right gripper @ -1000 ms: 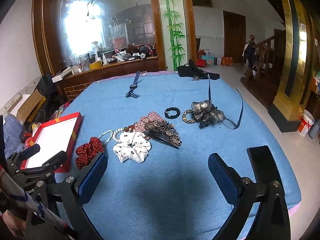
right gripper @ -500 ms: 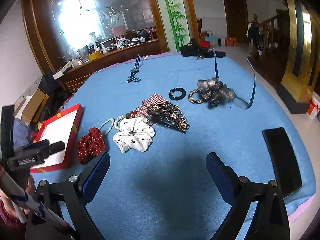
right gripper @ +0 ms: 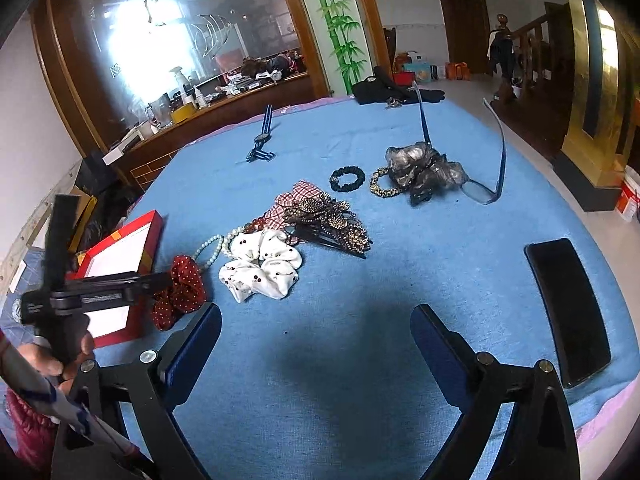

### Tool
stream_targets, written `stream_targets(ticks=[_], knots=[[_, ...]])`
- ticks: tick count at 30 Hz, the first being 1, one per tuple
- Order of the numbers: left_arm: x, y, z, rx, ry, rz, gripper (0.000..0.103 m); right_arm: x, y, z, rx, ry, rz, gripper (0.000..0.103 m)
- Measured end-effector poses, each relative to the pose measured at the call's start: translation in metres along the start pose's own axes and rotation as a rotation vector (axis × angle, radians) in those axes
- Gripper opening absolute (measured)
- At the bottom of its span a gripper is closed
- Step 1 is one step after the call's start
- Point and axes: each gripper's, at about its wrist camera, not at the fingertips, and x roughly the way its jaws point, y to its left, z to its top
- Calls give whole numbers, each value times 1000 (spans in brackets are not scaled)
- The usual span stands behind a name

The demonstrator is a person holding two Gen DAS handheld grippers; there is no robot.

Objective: Organize jewelry
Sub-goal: 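Grasp the red polka-dot scrunchie with the left gripper while the right grasps the white dotted scrunchie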

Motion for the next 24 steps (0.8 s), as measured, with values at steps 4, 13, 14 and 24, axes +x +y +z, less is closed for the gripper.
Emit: stream_targets(ticks=[4, 13, 14, 24], knots=[[14, -12, -6, 45, 22, -6, 65, 6, 1, 1, 4, 14, 10, 98], [9, -14, -26, 34, -31, -18, 16, 33, 19, 9, -29, 70, 46, 95], [3, -13, -28, 34, -48, -17, 16, 39, 23, 11, -38, 83, 54, 94], [-39, -2, -37, 24, -163, 15, 16, 106, 60, 22, -103, 202, 44, 86]])
